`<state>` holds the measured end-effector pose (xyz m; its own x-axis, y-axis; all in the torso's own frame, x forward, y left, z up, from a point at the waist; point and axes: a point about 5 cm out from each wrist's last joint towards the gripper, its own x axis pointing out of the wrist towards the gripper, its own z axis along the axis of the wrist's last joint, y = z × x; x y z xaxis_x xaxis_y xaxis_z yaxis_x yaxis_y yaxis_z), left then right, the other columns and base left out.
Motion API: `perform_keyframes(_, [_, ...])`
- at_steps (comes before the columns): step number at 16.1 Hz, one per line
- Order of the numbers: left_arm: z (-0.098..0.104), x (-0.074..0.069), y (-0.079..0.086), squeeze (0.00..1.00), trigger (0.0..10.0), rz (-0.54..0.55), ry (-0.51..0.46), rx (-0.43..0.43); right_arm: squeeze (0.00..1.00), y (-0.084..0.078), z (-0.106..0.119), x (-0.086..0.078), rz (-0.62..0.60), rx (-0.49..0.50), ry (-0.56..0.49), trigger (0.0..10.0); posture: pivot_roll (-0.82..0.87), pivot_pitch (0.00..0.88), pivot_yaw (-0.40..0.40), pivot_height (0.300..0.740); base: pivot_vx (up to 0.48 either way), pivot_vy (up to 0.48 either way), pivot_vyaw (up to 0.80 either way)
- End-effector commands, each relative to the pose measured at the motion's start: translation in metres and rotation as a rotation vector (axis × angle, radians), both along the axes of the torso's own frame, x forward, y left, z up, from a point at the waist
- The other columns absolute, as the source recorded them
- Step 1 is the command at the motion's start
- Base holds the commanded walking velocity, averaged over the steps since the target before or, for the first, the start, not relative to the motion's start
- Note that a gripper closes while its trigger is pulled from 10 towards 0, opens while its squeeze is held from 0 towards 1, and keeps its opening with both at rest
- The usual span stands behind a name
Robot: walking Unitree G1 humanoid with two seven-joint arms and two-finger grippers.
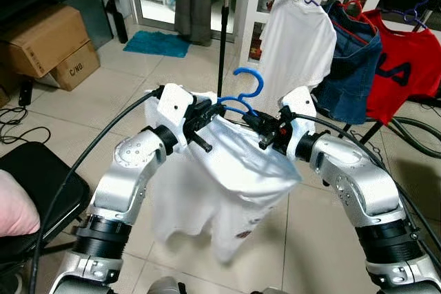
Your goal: Hang hanger
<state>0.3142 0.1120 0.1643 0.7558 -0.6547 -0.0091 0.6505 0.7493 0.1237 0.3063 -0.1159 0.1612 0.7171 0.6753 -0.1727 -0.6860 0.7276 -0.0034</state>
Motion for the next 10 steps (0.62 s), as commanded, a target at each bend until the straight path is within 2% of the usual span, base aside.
perform_keyframes(1, [0.009, 0.004, -0.008, 0.00, 0.0, 0.042, -0.050, 0.010, 0.00, -0.023, 0.003, 0.009, -0.155, -0.020, -0.011, 10.0, -0.02, 0.000, -0.037, 0.740, 0.000, 0.000, 0.00])
perform_keyframes(2, [0.009, 0.016, -0.005, 0.00, 1.6, 0.246, -0.041, -0.015, 0.00, -0.017, 0.007, 0.008, -0.143, -0.010, -0.020, 10.0, -0.02, 0.000, -0.037, 0.740, 0.000, 0.000, 0.00])
perform_keyframes(3, [0.009, 0.025, -0.001, 0.00, 1.4, 0.398, -0.011, -0.084, 0.00, -0.010, 0.010, 0.006, -0.123, 0.004, -0.020, 10.0, -0.02, 0.000, -0.039, 0.740, 0.000, 0.000, 0.00])
perform_keyframes(4, [0.011, 0.029, 0.000, 0.00, 0.4, 0.445, 0.002, -0.114, 0.00, -0.007, 0.011, 0.005, -0.110, 0.011, -0.019, 10.0, -0.02, 0.000, -0.040, 0.740, 0.000, 0.000, 0.00])
perform_keyframes(5, [0.011, 0.030, 0.001, 0.00, 0.5, 0.468, 0.010, -0.133, 0.00, -0.005, 0.011, 0.005, -0.102, 0.016, -0.019, 10.0, -0.02, 0.000, -0.040, 0.740, 0.000, 0.000, 0.00])
perform_keyframes(6, [0.015, 0.038, 0.007, 0.00, 0.0, 0.561, 0.004, -0.156, 0.00, 0.001, 0.013, 0.000, -0.057, 0.040, -0.011, 10.0, -0.03, 0.000, -0.043, 0.740, 0.000, 0.000, 0.00])
perform_keyframes(7, [0.020, 0.044, 0.010, 0.00, 0.0, 0.597, -0.018, -0.165, 0.00, 0.005, 0.012, -0.004, -0.023, 0.046, -0.006, 10.0, -0.03, 0.000, -0.044, 0.740, 0.000, 0.000, 0.00])
perform_keyframes(8, [0.023, 0.044, 0.008, 0.00, 0.0, 0.580, -0.030, -0.162, 0.00, 0.006, 0.012, -0.005, -0.016, 0.045, -0.005, 10.0, -0.03, 0.000, -0.045, 0.740, 0.000, 0.000, 0.00])
perform_keyframes(9, [0.024, 0.043, 0.000, 0.00, 0.0, 0.512, -0.039, -0.152, 0.00, 0.006, 0.012, -0.006, -0.017, 0.050, 0.000, 10.0, -0.03, 0.000, -0.045, 0.740, 0.000, 0.000, 0.00])
perform_keyframes(10, [0.022, 0.039, -0.009, 0.00, 2.4, 0.432, -0.034, -0.137, 0.00, 0.006, 0.012, -0.006, -0.021, 0.055, 0.004, 10.0, -0.03, 0.000, -0.045, 0.740, 0.000, 0.000, 0.00])
